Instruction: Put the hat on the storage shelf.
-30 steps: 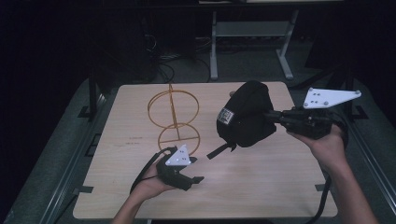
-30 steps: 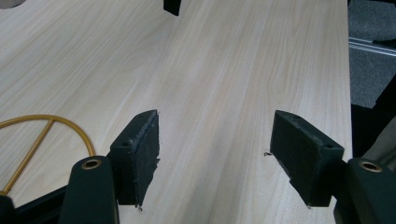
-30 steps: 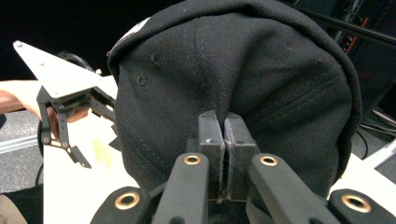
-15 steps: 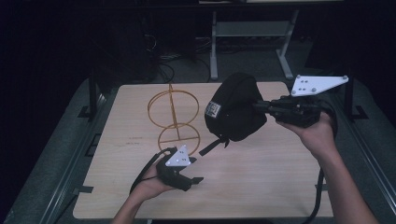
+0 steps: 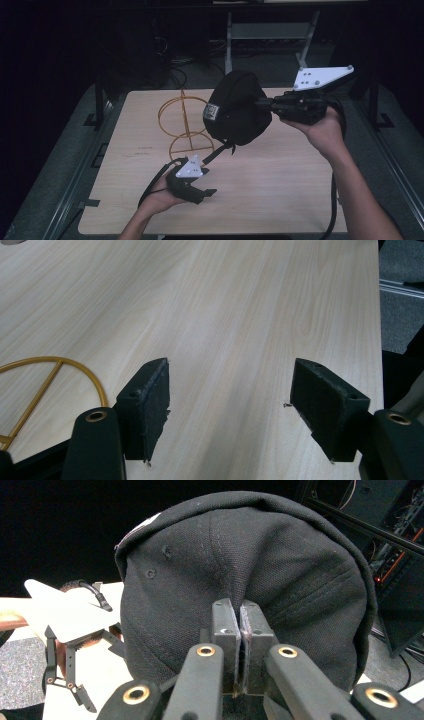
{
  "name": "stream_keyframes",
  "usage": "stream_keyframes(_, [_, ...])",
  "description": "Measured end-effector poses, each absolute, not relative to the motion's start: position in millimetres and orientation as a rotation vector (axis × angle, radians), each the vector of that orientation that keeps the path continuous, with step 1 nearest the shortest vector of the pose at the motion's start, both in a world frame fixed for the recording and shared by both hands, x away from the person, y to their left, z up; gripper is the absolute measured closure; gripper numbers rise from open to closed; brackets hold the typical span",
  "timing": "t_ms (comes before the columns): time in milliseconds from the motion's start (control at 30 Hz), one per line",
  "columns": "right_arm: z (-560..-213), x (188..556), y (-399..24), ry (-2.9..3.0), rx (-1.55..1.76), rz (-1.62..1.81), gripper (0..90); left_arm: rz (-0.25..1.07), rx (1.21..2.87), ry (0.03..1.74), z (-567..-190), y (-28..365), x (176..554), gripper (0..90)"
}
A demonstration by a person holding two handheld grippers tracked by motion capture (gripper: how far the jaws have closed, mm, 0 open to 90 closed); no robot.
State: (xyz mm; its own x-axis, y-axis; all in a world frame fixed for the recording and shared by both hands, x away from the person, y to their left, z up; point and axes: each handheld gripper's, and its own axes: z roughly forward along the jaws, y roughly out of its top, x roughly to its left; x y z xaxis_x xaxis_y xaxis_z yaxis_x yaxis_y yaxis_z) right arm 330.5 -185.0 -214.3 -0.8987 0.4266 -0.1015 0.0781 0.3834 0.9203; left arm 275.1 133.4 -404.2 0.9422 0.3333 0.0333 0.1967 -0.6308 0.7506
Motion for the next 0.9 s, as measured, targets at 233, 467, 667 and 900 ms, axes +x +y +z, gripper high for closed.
stream_keyframes(233, [-206.3, 339.7, -167.7, 2.344, 0.411, 1.529, 87.6, 0.207, 2.274, 0.363, -404.3, 132.6, 274.6, 32.0])
stream_keyframes(467, [-197.9, 349.1, -146.7, 2.366, 0.375, 1.536, 87.6, 0.195, 2.267, 0.372, -405.4, 132.9, 274.4, 32.0])
stream_keyframes(667, [-193.2, 358.2, -129.4, 2.384, 0.352, 1.542, 87.6, 0.194, 2.262, 0.373, -404.9, 132.8, 275.3, 32.0])
stream_keyframes(900, [-185.8, 369.9, -111.3, 2.404, 0.338, 1.545, 87.6, 0.200, 2.266, 0.363, -404.8, 132.6, 276.6, 32.1])
